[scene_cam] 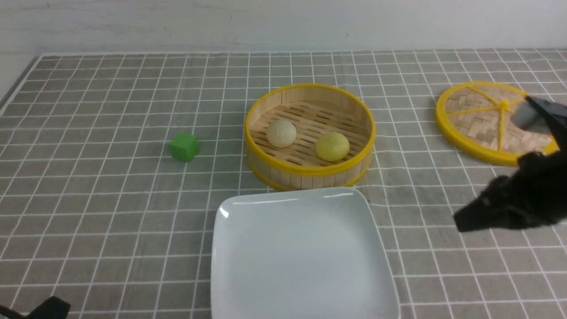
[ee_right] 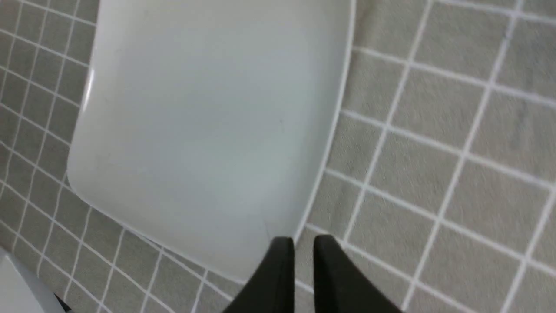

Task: Put the steamed buns into the plate on the grey tablecloth.
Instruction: 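Reach toward a bun in the bamboo steamer with the right gripper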

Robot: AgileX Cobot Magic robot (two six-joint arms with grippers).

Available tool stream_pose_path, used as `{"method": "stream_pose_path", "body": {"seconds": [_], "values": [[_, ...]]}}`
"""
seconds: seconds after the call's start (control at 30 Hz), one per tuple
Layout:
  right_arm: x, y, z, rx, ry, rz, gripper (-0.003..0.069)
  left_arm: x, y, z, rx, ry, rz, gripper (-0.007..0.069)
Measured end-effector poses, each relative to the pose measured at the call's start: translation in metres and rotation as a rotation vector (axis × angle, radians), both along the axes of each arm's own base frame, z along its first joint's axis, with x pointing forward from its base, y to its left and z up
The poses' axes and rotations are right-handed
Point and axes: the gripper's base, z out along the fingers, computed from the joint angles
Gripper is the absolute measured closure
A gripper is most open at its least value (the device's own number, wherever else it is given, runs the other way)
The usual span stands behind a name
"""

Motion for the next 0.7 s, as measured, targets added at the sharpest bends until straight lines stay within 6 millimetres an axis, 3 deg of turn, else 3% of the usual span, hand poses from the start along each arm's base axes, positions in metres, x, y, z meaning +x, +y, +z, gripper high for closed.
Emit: {"method": "stream_pose_path", "body": {"seconds": [0.1,0.37,0.5,0.7], "values": [[0.025,0.019,0.007,-0.031,-0.026,0.059,0.0515,0.001,0.001,0.003,-0.005,-0.03,0.008,0.0384],[0.1,0.081,0.016,-0.213,-0.111,0.122,0.0322,0.001,-0.001,0.004,-0.087,-0.041,0.008,0.0384],[0.134,0.106,0.007,-0.306,-0.157,0.135,0.025,0.001,-0.002,0.003,-0.11,-0.026,0.002,0.0384],[0.168,0.126,-0.018,-0.342,-0.177,0.134,0.0231,-0.001,-0.004,-0.002,-0.114,0.03,-0.018,0.0384]]}}
